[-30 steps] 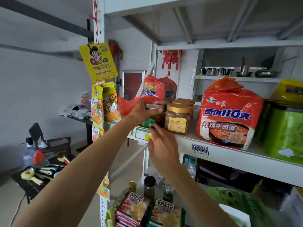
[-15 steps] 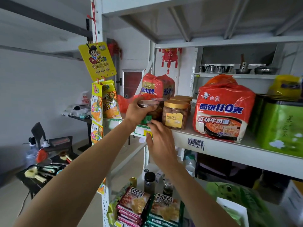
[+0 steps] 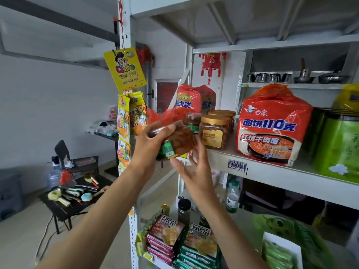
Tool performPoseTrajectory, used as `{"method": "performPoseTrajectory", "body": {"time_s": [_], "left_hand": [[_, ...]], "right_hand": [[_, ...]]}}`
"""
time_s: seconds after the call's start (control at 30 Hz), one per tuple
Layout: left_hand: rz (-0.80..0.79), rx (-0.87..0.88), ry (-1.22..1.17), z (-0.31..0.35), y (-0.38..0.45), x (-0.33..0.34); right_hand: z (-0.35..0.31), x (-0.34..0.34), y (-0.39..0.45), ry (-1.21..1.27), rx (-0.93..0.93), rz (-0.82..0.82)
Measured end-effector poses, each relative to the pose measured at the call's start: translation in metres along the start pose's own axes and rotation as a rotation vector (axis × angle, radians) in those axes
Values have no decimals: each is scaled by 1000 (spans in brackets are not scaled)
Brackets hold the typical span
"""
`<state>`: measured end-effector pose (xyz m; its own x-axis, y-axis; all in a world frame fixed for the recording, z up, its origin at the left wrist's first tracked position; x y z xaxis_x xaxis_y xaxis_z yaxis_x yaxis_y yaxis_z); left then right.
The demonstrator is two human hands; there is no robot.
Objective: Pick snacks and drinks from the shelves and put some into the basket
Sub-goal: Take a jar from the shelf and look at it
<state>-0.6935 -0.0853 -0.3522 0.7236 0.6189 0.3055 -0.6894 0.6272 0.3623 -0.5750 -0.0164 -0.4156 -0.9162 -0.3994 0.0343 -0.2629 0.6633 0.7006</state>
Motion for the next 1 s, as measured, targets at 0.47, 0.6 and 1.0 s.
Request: {"method": "performPoseTrajectory", "body": {"time_s": [0.47,0.6,1.0], "left_hand": [[-273,59,268,13,-48,-10],[-514,-31,260,11,-38,-6],[-430,-40,209,2,-42,15]], "right_hand": [[-10,-23,-41,796,487,-149],[-16,-22,-53,916,590,-231],[-13,-23,-61,1093,759,-235]]}}
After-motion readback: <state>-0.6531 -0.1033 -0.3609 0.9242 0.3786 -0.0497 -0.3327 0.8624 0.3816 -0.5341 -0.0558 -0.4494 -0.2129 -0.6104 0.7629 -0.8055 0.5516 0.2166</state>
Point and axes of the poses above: each hand's wrist, its own y-axis towards the middle knuckle, its own x-axis out of the palm, z = x × y, the point moved 3 cm from there along y, towards the middle knuckle, and after that the axes turned 7 degrees about z, right-handed, at the moved point
